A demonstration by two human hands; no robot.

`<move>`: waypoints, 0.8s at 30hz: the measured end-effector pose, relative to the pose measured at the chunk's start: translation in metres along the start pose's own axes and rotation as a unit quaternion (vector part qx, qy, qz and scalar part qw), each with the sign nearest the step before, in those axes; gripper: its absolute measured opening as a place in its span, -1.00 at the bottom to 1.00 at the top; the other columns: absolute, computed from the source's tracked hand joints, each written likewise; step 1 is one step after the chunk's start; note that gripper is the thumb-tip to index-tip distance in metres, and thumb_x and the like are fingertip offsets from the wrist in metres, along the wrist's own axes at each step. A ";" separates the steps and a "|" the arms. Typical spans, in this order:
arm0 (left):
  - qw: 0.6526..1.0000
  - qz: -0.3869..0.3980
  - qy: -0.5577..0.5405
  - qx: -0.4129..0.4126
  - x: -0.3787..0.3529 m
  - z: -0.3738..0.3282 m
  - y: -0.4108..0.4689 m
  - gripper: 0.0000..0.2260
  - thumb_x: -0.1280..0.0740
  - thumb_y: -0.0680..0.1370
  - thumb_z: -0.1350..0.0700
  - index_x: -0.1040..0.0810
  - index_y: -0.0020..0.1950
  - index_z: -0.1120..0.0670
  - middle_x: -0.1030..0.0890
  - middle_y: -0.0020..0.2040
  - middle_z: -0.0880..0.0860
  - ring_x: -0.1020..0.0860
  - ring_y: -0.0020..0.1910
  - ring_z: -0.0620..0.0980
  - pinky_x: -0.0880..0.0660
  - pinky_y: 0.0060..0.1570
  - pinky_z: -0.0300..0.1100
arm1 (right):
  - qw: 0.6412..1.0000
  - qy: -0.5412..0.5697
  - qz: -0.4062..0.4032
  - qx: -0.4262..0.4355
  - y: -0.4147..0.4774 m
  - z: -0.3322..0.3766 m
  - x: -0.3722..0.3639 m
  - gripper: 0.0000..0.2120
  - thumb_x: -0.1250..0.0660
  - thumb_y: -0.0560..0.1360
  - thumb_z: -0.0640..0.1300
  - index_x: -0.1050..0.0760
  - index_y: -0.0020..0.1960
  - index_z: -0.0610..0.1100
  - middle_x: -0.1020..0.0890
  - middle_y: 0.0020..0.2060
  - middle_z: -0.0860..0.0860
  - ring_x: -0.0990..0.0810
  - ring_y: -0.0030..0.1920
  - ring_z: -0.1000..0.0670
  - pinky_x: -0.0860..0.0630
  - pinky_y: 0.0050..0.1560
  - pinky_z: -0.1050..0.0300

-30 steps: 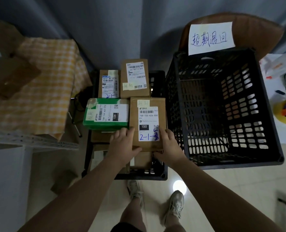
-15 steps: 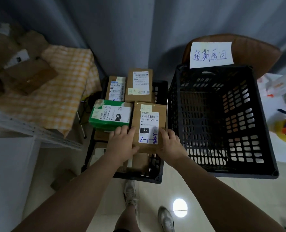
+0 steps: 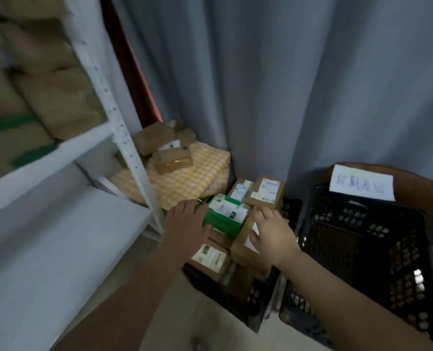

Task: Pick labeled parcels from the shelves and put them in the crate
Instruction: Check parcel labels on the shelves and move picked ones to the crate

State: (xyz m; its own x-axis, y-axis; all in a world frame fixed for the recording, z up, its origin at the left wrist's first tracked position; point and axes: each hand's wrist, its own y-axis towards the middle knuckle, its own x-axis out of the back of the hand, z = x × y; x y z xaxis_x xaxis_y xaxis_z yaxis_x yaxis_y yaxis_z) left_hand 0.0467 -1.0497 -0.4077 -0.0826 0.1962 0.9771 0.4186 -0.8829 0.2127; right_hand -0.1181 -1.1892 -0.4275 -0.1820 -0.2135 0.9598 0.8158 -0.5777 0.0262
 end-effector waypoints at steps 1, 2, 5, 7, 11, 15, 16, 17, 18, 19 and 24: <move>1.000 -0.024 -0.001 0.015 0.020 0.010 -0.010 -0.63 -0.29 0.42 -0.02 -0.58 0.15 0.12 -0.59 0.07 0.14 -0.57 0.01 0.20 -0.52 -0.10 0.07 | 0.999 0.000 -0.018 0.038 0.003 0.016 0.011 -0.57 -0.18 0.58 -0.07 -0.29 0.44 -0.08 -0.36 0.36 -0.06 -0.32 0.34 -0.12 -0.39 0.26 0.00; 0.999 -0.038 0.004 0.031 0.040 0.020 -0.020 -0.64 -0.27 0.41 -0.03 -0.60 0.11 0.12 -0.61 0.02 0.14 -0.59 -0.04 0.20 -0.54 -0.16 0.06 | 0.997 0.005 -0.033 0.074 0.007 0.034 0.020 -0.59 -0.18 0.57 -0.08 -0.33 0.41 -0.09 -0.40 0.33 -0.05 -0.36 0.32 -0.12 -0.40 0.23 -0.01; 0.993 -0.081 0.045 0.076 0.097 0.054 -0.051 -0.67 -0.38 0.39 0.00 -0.61 0.10 0.11 -0.63 0.00 0.13 -0.61 -0.07 0.19 -0.56 -0.16 0.06 | 0.979 0.025 -0.083 0.184 0.016 0.096 0.050 -0.61 -0.26 0.53 -0.11 -0.43 0.34 -0.11 -0.50 0.24 -0.06 -0.46 0.22 -0.14 -0.47 0.15 -0.02; 0.985 -0.107 0.067 0.118 0.133 0.075 -0.074 -0.66 -0.46 0.40 0.03 -0.60 0.14 0.09 -0.62 0.04 0.11 -0.59 -0.01 0.17 -0.54 -0.08 0.05 | 0.963 0.042 -0.109 0.243 0.019 0.141 0.066 -0.62 -0.30 0.50 -0.11 -0.47 0.31 -0.11 -0.53 0.23 -0.06 -0.50 0.20 -0.14 -0.49 0.13 -0.02; 0.964 -0.150 0.108 0.190 0.187 0.110 -0.126 -0.66 -0.33 0.52 -0.01 -0.52 0.26 0.05 -0.54 0.19 0.06 -0.48 0.17 0.12 -0.40 0.13 0.01 | 0.925 0.080 -0.163 0.335 0.019 0.227 0.087 -0.65 -0.35 0.47 -0.13 -0.51 0.25 -0.14 -0.56 0.18 -0.07 -0.54 0.16 -0.13 -0.50 0.10 0.00; 0.942 -0.170 0.150 0.249 0.217 0.148 -0.178 -0.68 -0.44 0.43 0.04 -0.59 0.15 0.09 -0.60 0.07 0.10 -0.55 0.02 0.19 -0.48 -0.04 0.05 | 0.899 0.100 -0.147 0.399 0.018 0.307 0.086 -0.63 -0.24 0.53 -0.09 -0.46 0.33 -0.10 -0.51 0.26 -0.01 -0.47 0.25 -0.08 -0.42 0.21 0.04; 0.937 -0.170 0.161 0.258 0.222 0.158 -0.190 -0.69 -0.44 0.41 0.04 -0.60 0.13 0.08 -0.60 0.04 0.10 -0.56 -0.02 0.19 -0.50 -0.07 0.04 | 0.890 0.114 -0.146 0.416 0.019 0.324 0.082 -0.63 -0.25 0.52 -0.10 -0.48 0.31 -0.11 -0.53 0.25 -0.02 -0.49 0.24 -0.09 -0.45 0.19 0.02; 0.933 -0.170 0.168 0.268 0.228 0.168 -0.201 -0.71 -0.40 0.42 0.02 -0.60 0.10 0.08 -0.61 0.01 0.09 -0.57 -0.06 0.17 -0.50 -0.10 0.03 | 0.882 0.130 -0.143 0.430 0.020 0.341 0.078 -0.63 -0.26 0.50 -0.12 -0.49 0.30 -0.12 -0.54 0.24 -0.04 -0.50 0.23 -0.11 -0.47 0.18 -0.01; 0.930 -0.167 0.172 0.279 0.232 0.178 -0.211 -0.72 -0.33 0.43 -0.02 -0.60 0.08 0.07 -0.60 -0.02 0.08 -0.57 -0.08 0.16 -0.51 -0.12 0.02 | 0.878 0.137 -0.135 0.438 0.021 0.357 0.075 -0.63 -0.26 0.50 -0.13 -0.49 0.30 -0.13 -0.54 0.24 -0.05 -0.49 0.24 -0.11 -0.47 0.18 -0.02; 0.927 -0.163 0.173 0.292 0.235 0.188 -0.220 -0.70 -0.25 0.44 -0.05 -0.60 0.05 0.07 -0.60 -0.04 0.07 -0.57 -0.09 0.15 -0.51 -0.14 0.00 | 0.875 0.140 -0.129 0.446 0.022 0.372 0.071 -0.63 -0.26 0.52 -0.13 -0.48 0.31 -0.13 -0.52 0.25 -0.05 -0.47 0.25 -0.10 -0.46 0.20 -0.02; 0.916 -0.170 0.198 0.306 0.237 0.254 -0.248 -0.71 -0.44 0.40 0.05 -0.59 0.08 0.12 -0.60 0.03 0.15 -0.59 -0.08 0.20 -0.54 -0.17 0.00 | 0.871 0.152 -0.121 0.450 0.037 0.440 0.055 -0.62 -0.21 0.56 -0.05 -0.41 0.37 -0.06 -0.44 0.32 0.04 -0.39 0.30 0.00 -0.36 0.25 0.10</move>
State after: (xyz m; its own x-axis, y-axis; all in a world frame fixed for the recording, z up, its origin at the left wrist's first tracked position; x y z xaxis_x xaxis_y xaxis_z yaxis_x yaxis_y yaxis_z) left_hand 0.1532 -0.6757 -0.2313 -0.5727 0.1386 0.8080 0.7263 -0.3714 0.5785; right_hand 0.1433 -0.8752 -0.2513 -0.4345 -0.4482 0.7812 0.8080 0.1891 0.5580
